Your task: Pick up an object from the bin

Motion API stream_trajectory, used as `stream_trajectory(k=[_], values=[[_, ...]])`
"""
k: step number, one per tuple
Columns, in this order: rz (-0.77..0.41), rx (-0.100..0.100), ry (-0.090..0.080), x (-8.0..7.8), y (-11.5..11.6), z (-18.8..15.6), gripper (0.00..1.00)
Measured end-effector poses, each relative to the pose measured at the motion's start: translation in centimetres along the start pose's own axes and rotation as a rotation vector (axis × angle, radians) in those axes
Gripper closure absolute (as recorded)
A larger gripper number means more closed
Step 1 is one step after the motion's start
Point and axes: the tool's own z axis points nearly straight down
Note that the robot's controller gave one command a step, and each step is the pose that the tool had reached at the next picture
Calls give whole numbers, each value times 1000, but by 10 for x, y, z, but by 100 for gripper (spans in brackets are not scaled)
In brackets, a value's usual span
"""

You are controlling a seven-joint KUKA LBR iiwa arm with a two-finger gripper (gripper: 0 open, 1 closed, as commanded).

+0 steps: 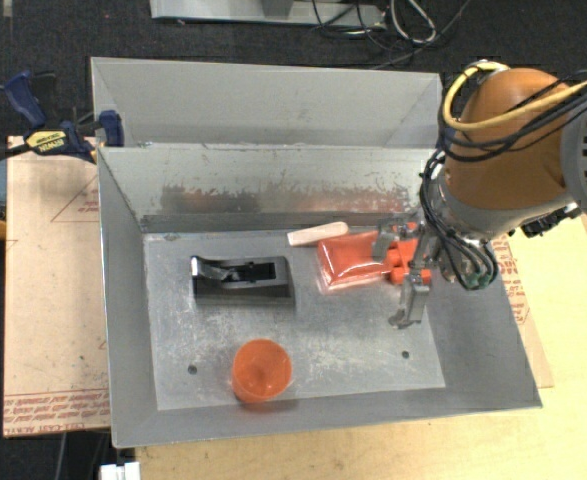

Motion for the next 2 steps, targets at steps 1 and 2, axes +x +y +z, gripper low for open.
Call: stream_trajectory(k=[1, 2], values=[[143, -1, -7, -65, -7, 114, 0], [-44, 0, -8, -86, -13, 83, 0]])
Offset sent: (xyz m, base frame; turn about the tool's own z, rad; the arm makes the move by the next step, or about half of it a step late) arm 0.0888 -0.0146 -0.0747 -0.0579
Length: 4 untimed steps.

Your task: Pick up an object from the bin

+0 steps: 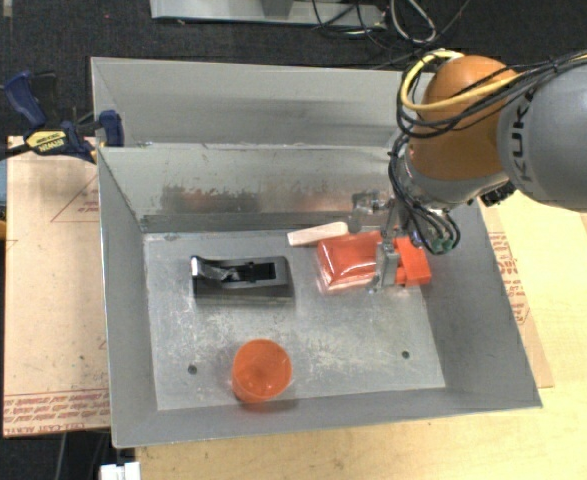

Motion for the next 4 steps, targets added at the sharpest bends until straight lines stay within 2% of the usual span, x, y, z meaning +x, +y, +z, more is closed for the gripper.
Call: stream_trajectory(k=[1, 2, 3, 4], values=[[299, -2, 1, -12, -19, 53, 0], [-47, 2, -23, -20, -4, 77, 0], [522, -11, -21, -14, -9, 75, 100], [522, -10, -21, -14, -9, 75, 100]])
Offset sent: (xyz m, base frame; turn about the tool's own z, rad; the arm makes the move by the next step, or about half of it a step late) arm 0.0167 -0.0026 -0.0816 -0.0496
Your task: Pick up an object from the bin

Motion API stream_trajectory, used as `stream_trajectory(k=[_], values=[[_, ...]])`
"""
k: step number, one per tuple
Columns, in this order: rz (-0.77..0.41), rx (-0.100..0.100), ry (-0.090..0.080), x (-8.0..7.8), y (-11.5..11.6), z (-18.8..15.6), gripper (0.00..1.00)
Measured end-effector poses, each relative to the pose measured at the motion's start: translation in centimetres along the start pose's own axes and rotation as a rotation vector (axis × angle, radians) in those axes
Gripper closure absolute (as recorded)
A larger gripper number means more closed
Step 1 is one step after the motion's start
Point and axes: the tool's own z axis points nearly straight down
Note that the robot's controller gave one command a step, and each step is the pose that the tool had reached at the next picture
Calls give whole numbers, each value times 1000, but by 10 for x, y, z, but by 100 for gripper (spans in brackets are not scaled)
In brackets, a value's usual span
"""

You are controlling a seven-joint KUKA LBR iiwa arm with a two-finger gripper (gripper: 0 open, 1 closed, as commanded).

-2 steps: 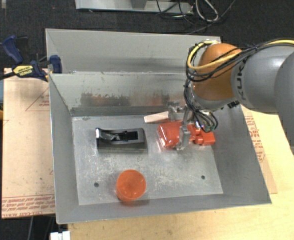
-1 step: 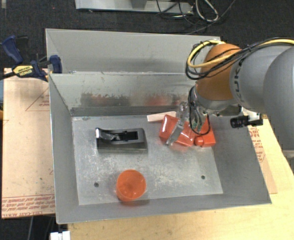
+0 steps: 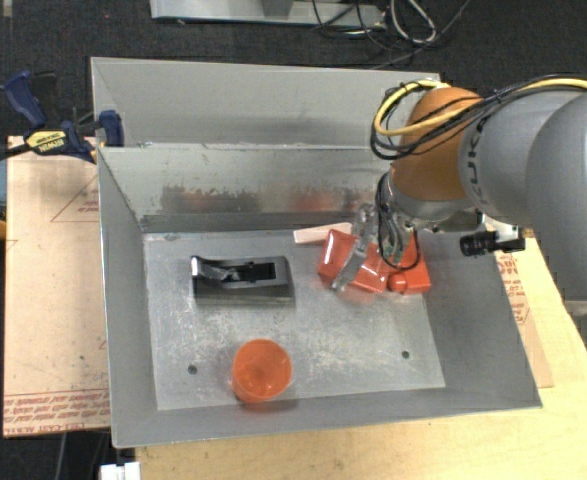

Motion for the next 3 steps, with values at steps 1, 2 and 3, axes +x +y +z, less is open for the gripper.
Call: stream_trajectory(k=[1, 2, 3], values=[[-1, 1, 3, 1, 0, -6, 100], [-2, 2, 6, 1, 0, -26, 100], [-3, 1, 4, 0, 0, -51, 100]])
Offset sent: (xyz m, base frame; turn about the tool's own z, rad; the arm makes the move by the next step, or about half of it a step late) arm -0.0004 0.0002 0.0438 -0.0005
